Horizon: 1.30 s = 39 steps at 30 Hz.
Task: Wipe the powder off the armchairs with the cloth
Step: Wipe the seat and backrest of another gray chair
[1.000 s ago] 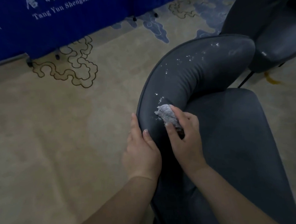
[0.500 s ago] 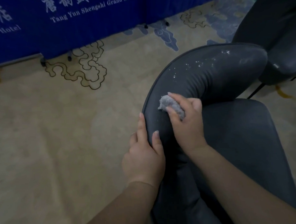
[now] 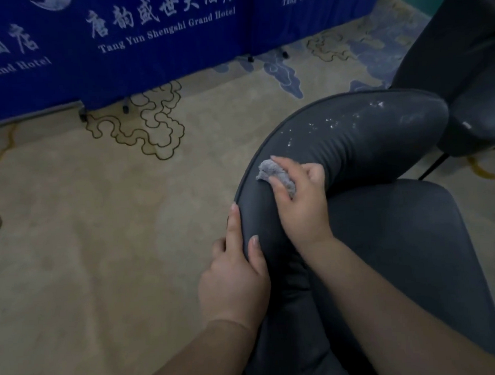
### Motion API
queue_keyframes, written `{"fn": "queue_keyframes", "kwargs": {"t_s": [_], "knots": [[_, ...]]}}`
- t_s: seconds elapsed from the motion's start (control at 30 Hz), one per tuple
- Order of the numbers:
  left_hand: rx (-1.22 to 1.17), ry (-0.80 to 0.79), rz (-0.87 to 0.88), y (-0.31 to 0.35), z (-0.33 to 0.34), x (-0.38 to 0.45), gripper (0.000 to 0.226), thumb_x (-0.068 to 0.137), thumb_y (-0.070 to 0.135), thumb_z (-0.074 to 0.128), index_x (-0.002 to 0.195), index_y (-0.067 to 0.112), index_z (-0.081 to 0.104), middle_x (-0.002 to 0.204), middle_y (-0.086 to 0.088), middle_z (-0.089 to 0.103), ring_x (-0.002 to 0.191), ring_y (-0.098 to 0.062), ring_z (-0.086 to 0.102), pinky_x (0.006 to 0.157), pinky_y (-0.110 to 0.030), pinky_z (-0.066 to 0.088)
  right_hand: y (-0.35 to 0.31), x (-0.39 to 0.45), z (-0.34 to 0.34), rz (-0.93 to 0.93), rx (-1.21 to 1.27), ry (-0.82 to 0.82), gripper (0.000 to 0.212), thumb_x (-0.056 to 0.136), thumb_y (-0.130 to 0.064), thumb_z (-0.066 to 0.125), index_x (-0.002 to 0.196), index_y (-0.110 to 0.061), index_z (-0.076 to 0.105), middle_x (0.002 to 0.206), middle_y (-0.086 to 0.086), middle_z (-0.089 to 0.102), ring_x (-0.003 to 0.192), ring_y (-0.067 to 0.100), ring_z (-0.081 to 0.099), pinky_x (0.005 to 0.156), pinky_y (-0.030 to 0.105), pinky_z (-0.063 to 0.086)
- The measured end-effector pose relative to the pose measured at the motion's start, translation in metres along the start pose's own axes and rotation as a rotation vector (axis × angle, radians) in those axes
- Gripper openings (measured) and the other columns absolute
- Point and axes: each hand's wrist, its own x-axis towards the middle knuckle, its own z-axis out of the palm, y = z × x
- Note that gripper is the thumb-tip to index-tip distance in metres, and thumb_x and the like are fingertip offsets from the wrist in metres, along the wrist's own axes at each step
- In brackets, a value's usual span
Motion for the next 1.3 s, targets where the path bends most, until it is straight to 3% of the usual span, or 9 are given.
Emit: {"fn": "queue_keyframes", "kwargs": {"t_s": [0.17,0.37,0.57,0.7,0.77,0.87,0.97,1.13,1.3], "knots": [[-0.038,-0.001,0.001,0.0,0.0,0.0,0.06,0.09,0.05,0.019,0.145,0.053,-0.002,0.125,-0.001,0.051,0.098,-0.03,0.059,0.081,-0.038,0.046,0.002,-0.051,-0.019,-0.095,0.043,-0.116,0.037,0.088,-0.022,0.06,0.123,-0.029,0.062,0.099,-0.005,0.039,0.09,0.004,0.05,0.088,0.008,0.037],[-0.043,0.028,0.009,-0.002,0.003,0.0,0.058,0.091,0.049,0.019,0.146,0.052,0.002,0.126,0.0,0.051,0.1,-0.03,0.059,0.08,-0.037,0.045,0.004,0.01,0.003,0.059,0.026,0.067,0.035,0.09,-0.017,0.06,0.124,-0.019,0.063,0.101,-0.002,0.036,0.091,0.017,0.053,0.089,0.004,0.034],[-0.056,-0.011,0.005,-0.002,0.001,0.001,0.061,0.089,0.051,0.017,0.146,0.053,-0.003,0.13,0.001,0.048,0.102,-0.027,0.058,0.081,-0.036,0.044,0.009,-0.051,-0.021,-0.128,0.017,-0.11,0.034,0.089,-0.027,0.057,0.122,-0.027,0.063,0.099,-0.005,0.039,0.089,0.004,0.049,0.088,0.007,0.037],[-0.043,0.015,0.005,-0.002,0.002,0.0,0.058,0.094,0.047,0.025,0.146,0.053,-0.001,0.125,0.0,0.051,0.099,-0.03,0.059,0.081,-0.036,0.046,0.011,0.014,-0.004,0.051,-0.002,0.054,0.035,0.088,-0.015,0.06,0.122,-0.019,0.064,0.1,0.0,0.037,0.082,0.004,0.045,0.086,-0.001,0.03],[-0.045,0.024,0.01,-0.003,0.003,0.001,0.055,0.095,0.048,0.023,0.146,0.053,0.001,0.125,-0.001,0.051,0.098,-0.031,0.059,0.08,-0.037,0.046,0.0,0.03,0.003,0.095,0.049,0.034,0.033,0.088,-0.011,0.062,0.121,-0.018,0.065,0.103,0.003,0.038,0.085,0.007,0.048,0.086,-0.002,0.029],[-0.034,0.01,0.019,-0.003,0.003,0.001,0.054,0.092,0.049,0.012,0.143,0.055,-0.004,0.128,-0.001,0.049,0.1,-0.031,0.059,0.081,-0.037,0.046,-0.001,-0.012,-0.006,-0.122,0.048,-0.094,0.034,0.089,-0.022,0.059,0.123,-0.02,0.064,0.101,0.0,0.039,0.091,0.01,0.05,0.091,0.006,0.034],[-0.026,-0.024,0.01,-0.002,0.002,0.001,0.057,0.088,0.051,0.013,0.137,0.058,-0.014,0.131,0.003,0.046,0.1,-0.027,0.059,0.08,-0.035,0.044,0.008,-0.047,-0.026,-0.154,0.076,-0.171,0.035,0.088,-0.03,0.056,0.122,-0.026,0.064,0.1,-0.001,0.04,0.091,0.005,0.05,0.089,0.009,0.038],[-0.037,0.01,0.012,-0.001,0.003,0.0,0.055,0.089,0.049,0.021,0.131,0.062,-0.012,0.126,0.001,0.049,0.096,-0.032,0.06,0.079,-0.039,0.047,0.014,0.024,-0.004,0.004,0.003,0.055,0.036,0.087,-0.018,0.062,0.123,-0.022,0.065,0.099,0.0,0.038,0.084,0.008,0.048,0.09,0.006,0.035],[-0.038,-0.008,0.041,-0.002,0.002,0.0,0.053,0.089,0.05,0.017,0.127,0.064,-0.016,0.135,0.006,0.043,0.1,-0.025,0.06,0.081,-0.035,0.046,-0.007,-0.026,-0.01,-0.239,0.025,-0.182,0.033,0.088,-0.026,0.056,0.12,-0.032,0.064,0.103,-0.004,0.04,0.094,0.015,0.051,0.088,0.03,0.047]]}}
